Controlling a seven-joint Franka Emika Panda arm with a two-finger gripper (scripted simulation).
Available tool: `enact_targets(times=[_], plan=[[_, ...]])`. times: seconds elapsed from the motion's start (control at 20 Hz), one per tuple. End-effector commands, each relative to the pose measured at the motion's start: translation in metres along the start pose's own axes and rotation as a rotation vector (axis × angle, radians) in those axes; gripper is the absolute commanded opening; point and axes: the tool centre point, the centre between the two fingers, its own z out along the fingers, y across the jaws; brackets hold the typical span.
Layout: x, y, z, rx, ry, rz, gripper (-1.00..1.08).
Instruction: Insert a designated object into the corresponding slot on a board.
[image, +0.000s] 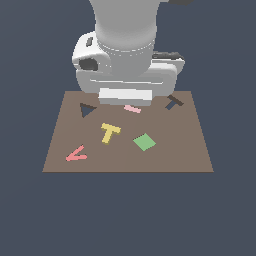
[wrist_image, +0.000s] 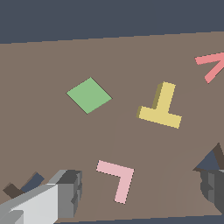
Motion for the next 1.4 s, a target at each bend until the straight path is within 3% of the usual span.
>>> enact_targets(times=[0.0,0.45,1.35], plan=[[0.000,0.000,0.000,0.000,0.000,0.000,1.00],[0.012,0.009,0.017,-0.001,0.005,0.049,1.00],[0.058,0.055,0.085,-0.001,0.025,0.258,1.00]])
